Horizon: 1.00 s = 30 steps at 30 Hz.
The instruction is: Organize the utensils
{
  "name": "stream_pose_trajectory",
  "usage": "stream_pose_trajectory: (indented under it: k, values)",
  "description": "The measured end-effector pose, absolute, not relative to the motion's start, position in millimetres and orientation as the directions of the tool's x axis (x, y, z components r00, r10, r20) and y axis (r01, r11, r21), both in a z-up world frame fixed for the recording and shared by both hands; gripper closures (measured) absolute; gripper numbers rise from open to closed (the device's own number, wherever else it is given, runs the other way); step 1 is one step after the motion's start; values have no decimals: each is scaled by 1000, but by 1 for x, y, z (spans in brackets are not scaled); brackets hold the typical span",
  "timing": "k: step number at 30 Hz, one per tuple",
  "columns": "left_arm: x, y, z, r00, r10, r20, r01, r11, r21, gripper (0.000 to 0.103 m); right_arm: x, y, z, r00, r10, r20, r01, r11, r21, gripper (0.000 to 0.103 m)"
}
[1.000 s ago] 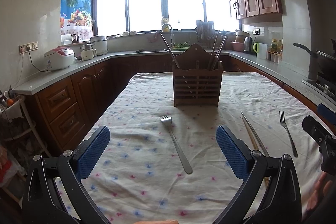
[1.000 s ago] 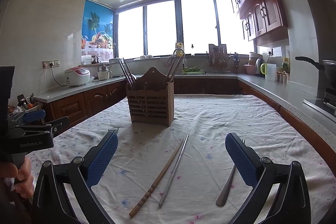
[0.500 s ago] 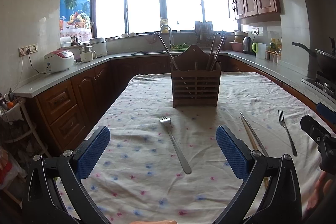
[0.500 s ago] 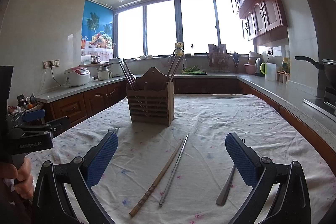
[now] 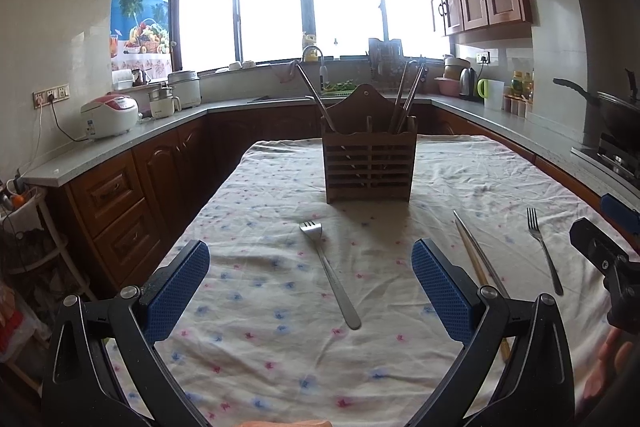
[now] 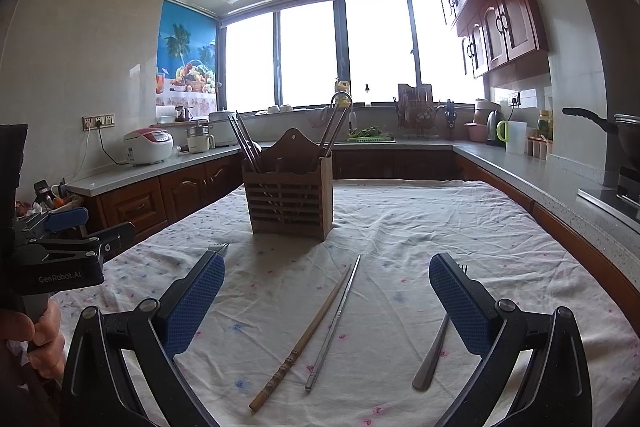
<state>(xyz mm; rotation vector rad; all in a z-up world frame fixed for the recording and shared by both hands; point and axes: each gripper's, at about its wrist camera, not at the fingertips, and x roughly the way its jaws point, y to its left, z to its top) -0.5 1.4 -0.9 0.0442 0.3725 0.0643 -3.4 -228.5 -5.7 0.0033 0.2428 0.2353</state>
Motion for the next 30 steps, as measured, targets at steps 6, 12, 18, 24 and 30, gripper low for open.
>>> stream_pose_trajectory:
  k: [6, 12, 18, 24, 30]
  values:
    - [0, 2, -1, 929, 73, -362, -59, 997, 49, 0, -4, -228, -6, 943, 233, -237, -231, 972, 34, 0]
    - [0, 3, -2, 928, 74, -365, -61, 997, 45, 0, -5, -227, -6, 943, 233, -237, -231, 972, 35, 0]
    - [0, 4, -2, 928, 73, -366, -61, 997, 47, 0, -5, -227, -6, 943, 233, -238, -231, 972, 35, 0]
    - [0, 4, -2, 927, 73, -368, -60, 997, 47, 0, -5, -227, -6, 943, 233, -239, -231, 972, 36, 0]
    - [-2, 4, -3, 926, 67, -371, -54, 998, 46, 0, -5, -226, -6, 942, 233, -240, -230, 972, 40, 0]
